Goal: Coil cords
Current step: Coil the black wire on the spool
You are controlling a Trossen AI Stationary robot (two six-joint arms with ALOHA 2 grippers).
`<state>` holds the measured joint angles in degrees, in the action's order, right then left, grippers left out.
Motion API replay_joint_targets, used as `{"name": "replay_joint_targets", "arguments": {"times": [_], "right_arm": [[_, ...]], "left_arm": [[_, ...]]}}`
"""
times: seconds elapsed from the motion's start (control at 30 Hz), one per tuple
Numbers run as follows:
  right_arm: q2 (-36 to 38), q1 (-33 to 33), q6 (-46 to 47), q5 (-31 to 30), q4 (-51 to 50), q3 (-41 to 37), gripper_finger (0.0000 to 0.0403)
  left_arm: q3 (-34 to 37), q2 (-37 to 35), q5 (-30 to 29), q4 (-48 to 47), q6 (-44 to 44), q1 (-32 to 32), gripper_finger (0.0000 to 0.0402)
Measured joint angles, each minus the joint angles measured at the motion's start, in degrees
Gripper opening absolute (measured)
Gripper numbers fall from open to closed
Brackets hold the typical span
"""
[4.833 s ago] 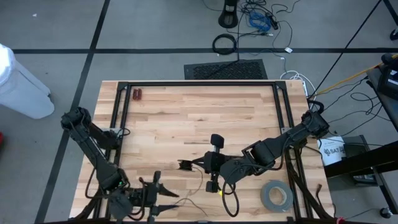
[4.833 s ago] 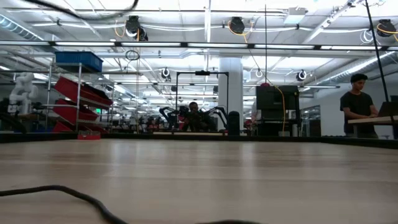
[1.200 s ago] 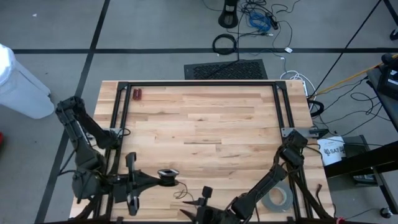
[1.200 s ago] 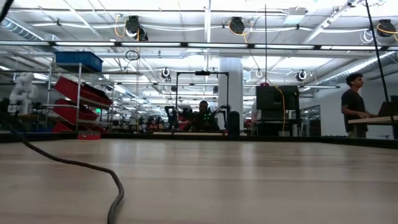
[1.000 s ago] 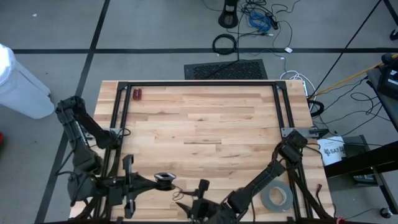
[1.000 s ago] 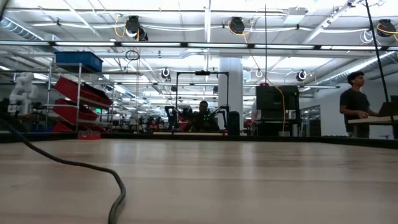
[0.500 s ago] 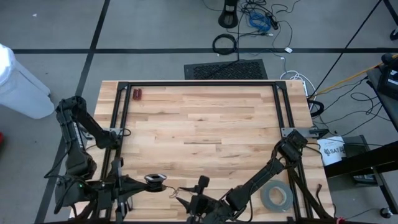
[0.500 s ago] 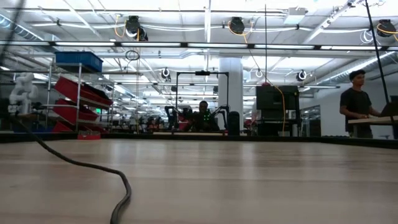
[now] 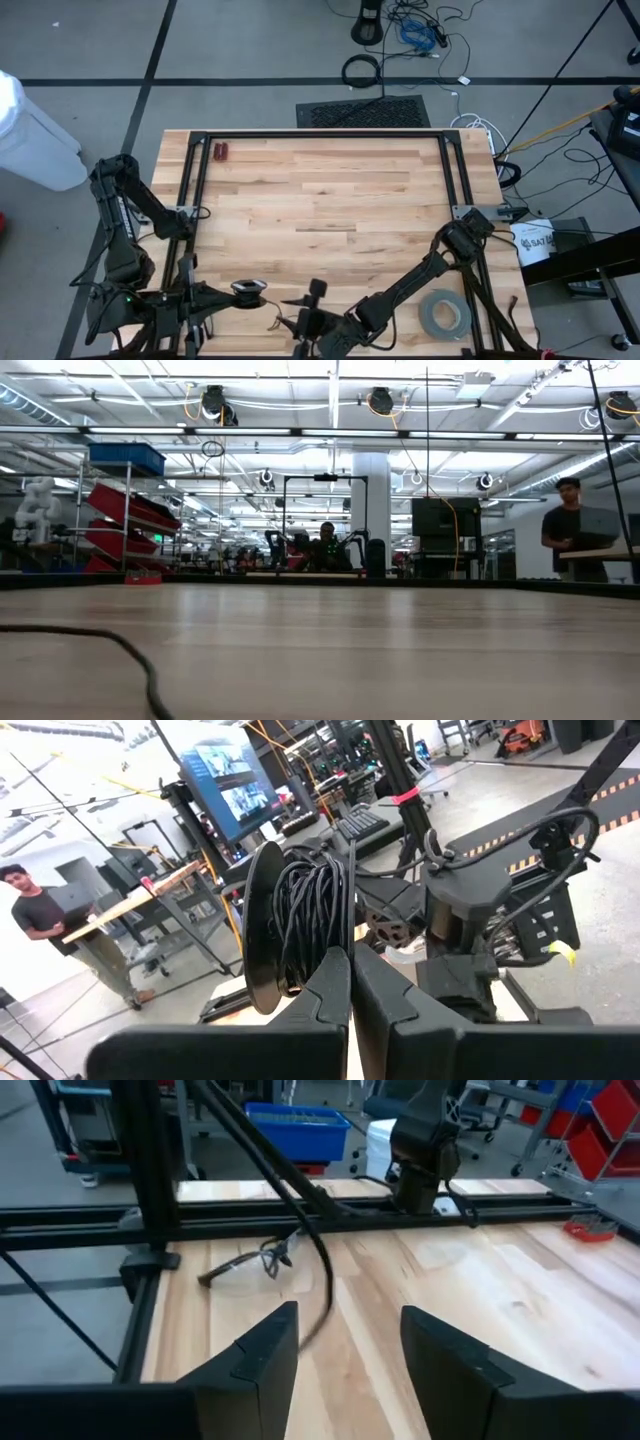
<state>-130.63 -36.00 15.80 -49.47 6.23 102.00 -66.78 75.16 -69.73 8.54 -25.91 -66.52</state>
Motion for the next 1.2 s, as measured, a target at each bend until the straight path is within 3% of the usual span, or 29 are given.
{"name": "replay_joint_targets", "arguments": {"times": [0.13, 0.37, 0.57, 0.8, 0.97, 1.2], "right_arm": [[0.0, 0.1, -1.1, 0.0, 1.8, 0.0, 0.0130], [0.0, -0.3, -5.9, 0.1, 2.6, 0.0, 0.0010], [2.6, -0.9, -8.6, -1.3, -0.1, 0.0, 0.0002], [8.0, -0.6, -9.7, -1.2, -9.4, 0.0, 0.0001], [11.5, -0.3, -9.9, -1.2, -14.8, 0.0, 0.0001], [14.0, 0.3, -9.2, -1.2, -19.2, 0.0, 0.0000]], "left_arm": [[0.0, 0.0, 0.0, 0.0, -0.2, 0.0, 0.0001], [0.0, 0.0, 0.0, 0.0, -0.3, 0.0, 0.0001], [0.0, 0.0, 2.5, -0.1, -0.1, -0.7, 0.0001], [0.0, 0.0, 18.8, -0.2, -1.7, -0.7, 0.0001], [0.0, 0.3, 25.9, -0.1, -5.1, -0.7, 0.0001], [0.0, 0.6, 27.8, 0.6, -7.6, -0.3, 0.0001]]}}
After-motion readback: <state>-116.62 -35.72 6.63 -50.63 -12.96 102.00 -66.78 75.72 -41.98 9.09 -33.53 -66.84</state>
